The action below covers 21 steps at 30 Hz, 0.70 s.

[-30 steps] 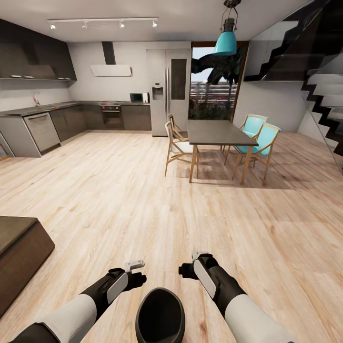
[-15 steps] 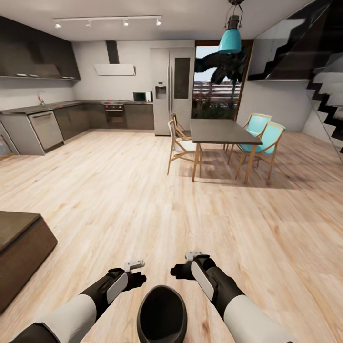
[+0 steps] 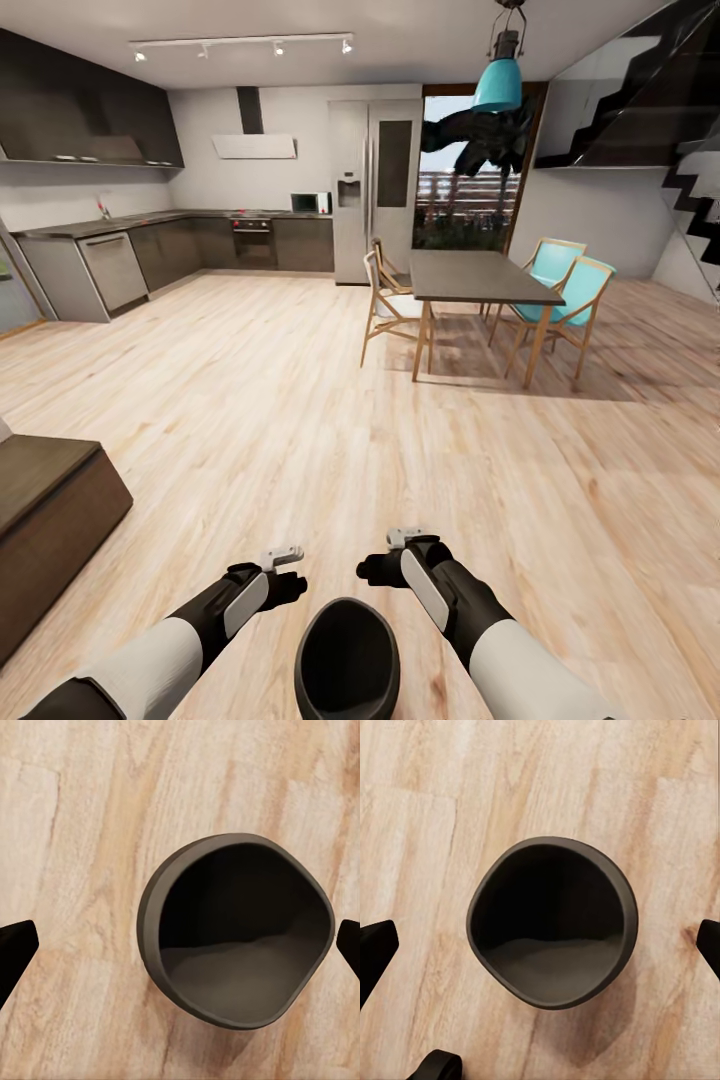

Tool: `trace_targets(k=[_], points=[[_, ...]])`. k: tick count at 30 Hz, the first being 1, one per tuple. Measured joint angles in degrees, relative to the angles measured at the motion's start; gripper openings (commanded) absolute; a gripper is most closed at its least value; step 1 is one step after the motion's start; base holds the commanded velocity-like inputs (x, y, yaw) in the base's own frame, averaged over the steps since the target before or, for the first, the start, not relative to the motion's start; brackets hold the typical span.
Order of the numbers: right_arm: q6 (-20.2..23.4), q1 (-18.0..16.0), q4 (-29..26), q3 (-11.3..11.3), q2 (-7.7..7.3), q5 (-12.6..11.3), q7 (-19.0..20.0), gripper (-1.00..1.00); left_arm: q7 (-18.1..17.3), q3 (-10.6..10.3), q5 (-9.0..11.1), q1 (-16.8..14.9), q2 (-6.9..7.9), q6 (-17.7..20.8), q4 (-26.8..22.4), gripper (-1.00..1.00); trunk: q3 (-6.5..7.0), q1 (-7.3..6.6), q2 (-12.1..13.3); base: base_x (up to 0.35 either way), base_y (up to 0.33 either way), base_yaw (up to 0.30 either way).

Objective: Place each of the two pumpkins and all three candles from the living room inside a cabinet in the living room (use any cabinet), then make sure every cabinet is closed, and position the cauldron so it is next to a table in the living room.

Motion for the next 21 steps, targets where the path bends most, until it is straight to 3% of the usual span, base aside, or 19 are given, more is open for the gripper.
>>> trace_targets(k=[6, 21], points=[[-0.01, 0.0, 0.04, 0.04, 0.0, -0.04, 0.0, 1.0, -0.01, -0.01, 0.01, -0.02, 0.0, 0.0, -0.01, 1.0, -0.54, 0.66, -1.2, 0.0, 0.0, -0.068], [-0.01, 0.0, 0.01, 0.08, 0.0, -0.08, 0.09, 1.0, 0.0, -0.01, -0.16, -0.06, -0.06, 0.28, 0.38, 1.0, -3.23, 3.95, -7.21, 0.0, 0.0, -0.004]])
